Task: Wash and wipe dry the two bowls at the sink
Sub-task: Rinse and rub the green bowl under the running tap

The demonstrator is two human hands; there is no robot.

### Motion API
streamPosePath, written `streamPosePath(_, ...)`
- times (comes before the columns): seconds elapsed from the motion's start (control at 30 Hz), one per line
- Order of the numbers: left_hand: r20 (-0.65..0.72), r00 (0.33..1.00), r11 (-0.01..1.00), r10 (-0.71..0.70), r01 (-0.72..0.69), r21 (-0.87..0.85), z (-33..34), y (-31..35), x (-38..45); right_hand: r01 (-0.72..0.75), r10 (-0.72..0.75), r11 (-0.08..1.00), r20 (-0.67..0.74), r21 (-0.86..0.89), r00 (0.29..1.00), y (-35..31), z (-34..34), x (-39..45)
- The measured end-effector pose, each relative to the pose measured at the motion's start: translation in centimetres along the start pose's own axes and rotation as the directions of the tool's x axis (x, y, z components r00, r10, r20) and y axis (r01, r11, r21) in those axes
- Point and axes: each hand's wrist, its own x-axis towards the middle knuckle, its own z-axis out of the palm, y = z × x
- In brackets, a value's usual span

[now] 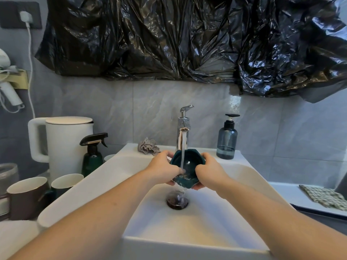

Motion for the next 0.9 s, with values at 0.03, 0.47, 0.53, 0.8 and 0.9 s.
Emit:
streamPosePath(0.03, -0.014, 1.0, 1.0, 0.011, -0.011, 0.009, 0.1, 0.0, -0.1, -0.003, 0.004, 1.0, -0.008, 0.016, 1.0, 0.1, 0.0, 0.1)
streamPosePath(0.47, -0.255, 0.96, 0.974, 0.119, -0.063, 0.217, -0.9, 0.4, 0.4, 0.012, -0.003, 0.999, 0.175, -0.048, 0.985, -0.4, 0.9, -0.2)
streamPosePath(0.53, -0.247, 0.962, 0.97, 0.119, -0.059, 0.237, -0.8, 0.5, 0.2, 0.044, -0.027, 0.994, 0.161, -0.104, 0.987, -0.4, 0.7, -0.2)
streamPosePath(0.8, -0.124, 0.98, 0.988, 0.155, -0.15, 0.047, -0.1, 0.5, 0.0, 0.103, -0.101, 0.989, 0.027, -0.102, 0.995, 0.0, -0.2, -0.3)
streamPosePath(0.9, 0.0, 0.998, 0.988, 0.055, -0.054, -0.142, 0.0, 1.1, -0.8, 0.129, -0.129, 0.989, 0.005, -0.077, 0.992, 0.1, -0.1, -0.3)
